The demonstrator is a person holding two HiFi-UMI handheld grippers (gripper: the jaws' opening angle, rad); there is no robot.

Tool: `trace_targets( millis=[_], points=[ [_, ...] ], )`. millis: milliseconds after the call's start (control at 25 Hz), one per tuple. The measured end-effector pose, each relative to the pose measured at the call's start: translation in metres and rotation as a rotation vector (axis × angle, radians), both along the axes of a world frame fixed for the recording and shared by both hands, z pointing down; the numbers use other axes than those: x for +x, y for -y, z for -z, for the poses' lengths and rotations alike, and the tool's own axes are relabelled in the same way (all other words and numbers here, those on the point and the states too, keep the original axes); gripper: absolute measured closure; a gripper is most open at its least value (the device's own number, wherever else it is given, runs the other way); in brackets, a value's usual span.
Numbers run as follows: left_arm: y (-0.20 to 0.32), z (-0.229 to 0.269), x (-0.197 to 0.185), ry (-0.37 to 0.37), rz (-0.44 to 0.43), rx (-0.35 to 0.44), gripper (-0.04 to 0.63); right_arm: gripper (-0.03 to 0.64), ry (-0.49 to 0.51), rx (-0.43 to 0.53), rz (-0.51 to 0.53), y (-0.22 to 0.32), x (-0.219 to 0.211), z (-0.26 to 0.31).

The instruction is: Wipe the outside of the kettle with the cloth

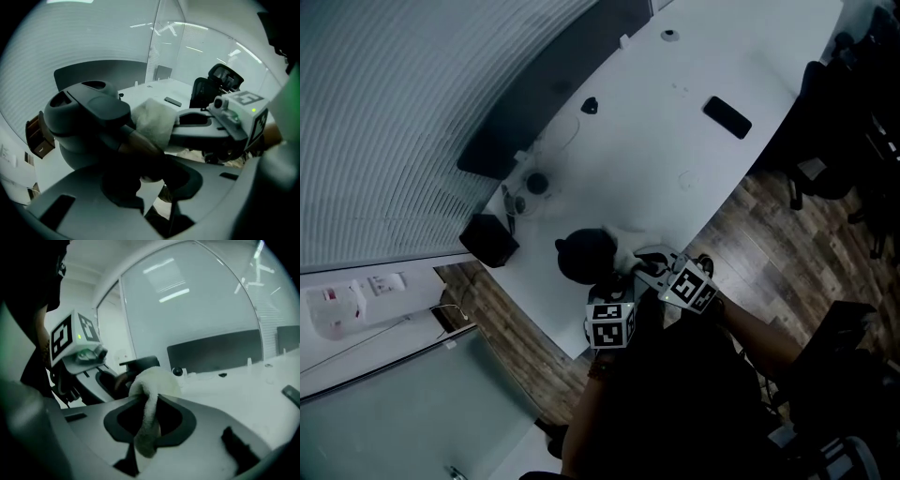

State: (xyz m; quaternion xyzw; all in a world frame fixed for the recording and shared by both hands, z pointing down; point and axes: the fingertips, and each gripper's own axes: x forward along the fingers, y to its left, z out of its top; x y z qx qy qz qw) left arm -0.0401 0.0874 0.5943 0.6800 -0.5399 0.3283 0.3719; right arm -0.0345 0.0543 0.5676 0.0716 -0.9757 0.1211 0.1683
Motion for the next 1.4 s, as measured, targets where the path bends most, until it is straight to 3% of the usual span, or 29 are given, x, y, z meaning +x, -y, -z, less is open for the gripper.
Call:
trace_targets(
  millis=[120, 240, 320, 520, 680, 800, 1120, 1200, 1280, 1400],
  points=[
    [0.0, -0.001, -0.001, 0.007, 0.035, 0.011, 0.472, 0.566, -0.033, 0.026, 0.103, -0.008, -0.013, -0.013],
    [-0.001, 0.002, 0.0, 0.02, 0.053, 0.006, 0.472, 0.566, -0.244, -0.054, 0.184, -0.021, -0.009, -0.092],
    [-0.002, 0.0, 0.0, 0.04, 0.055, -0.002, 0.472, 0.566, -0.318, -0.095, 0.203, -0.025, 0.002, -0.117],
    [-0.009, -0.001, -0.004, 0.077, 0.034, -0.028, 0.472, 0.566, -0.136, -0.187, 0.033, 0.004, 0.021, -0.056],
    [-0.018, 0.0, -0.011, 0.024, 0.168, 0.013, 0.462, 0.566, -0.119, -0.172, -0.016, 0.025, 0.04, -0.041],
    [-0.03, -0.001, -0.018, 0.029, 0.246, 0.025, 0.422, 0.566, -0.137, -0.145, -0.009, 0.044, 0.049, -0.033],
    [-0.068, 0.011, -0.075, 0.263, 0.336, 0.127, 0.427, 0.566, -0.149, -0.06, 0.058, 0.076, 0.046, 0.002],
    [-0.077, 0.008, -0.098, 0.294, 0.36, 0.152, 0.46, 0.566, -0.128, -0.046, 0.103, 0.08, 0.036, 0.014],
    [-0.077, 0.006, -0.123, 0.301, 0.355, 0.181, 0.46, 0.566, -0.106, -0.038, 0.149, 0.088, 0.022, 0.026],
    [-0.064, 0.008, -0.155, 0.312, 0.266, 0.226, 0.462, 0.566, -0.103, -0.026, 0.237, 0.093, -0.01, 0.039]
  ],
)
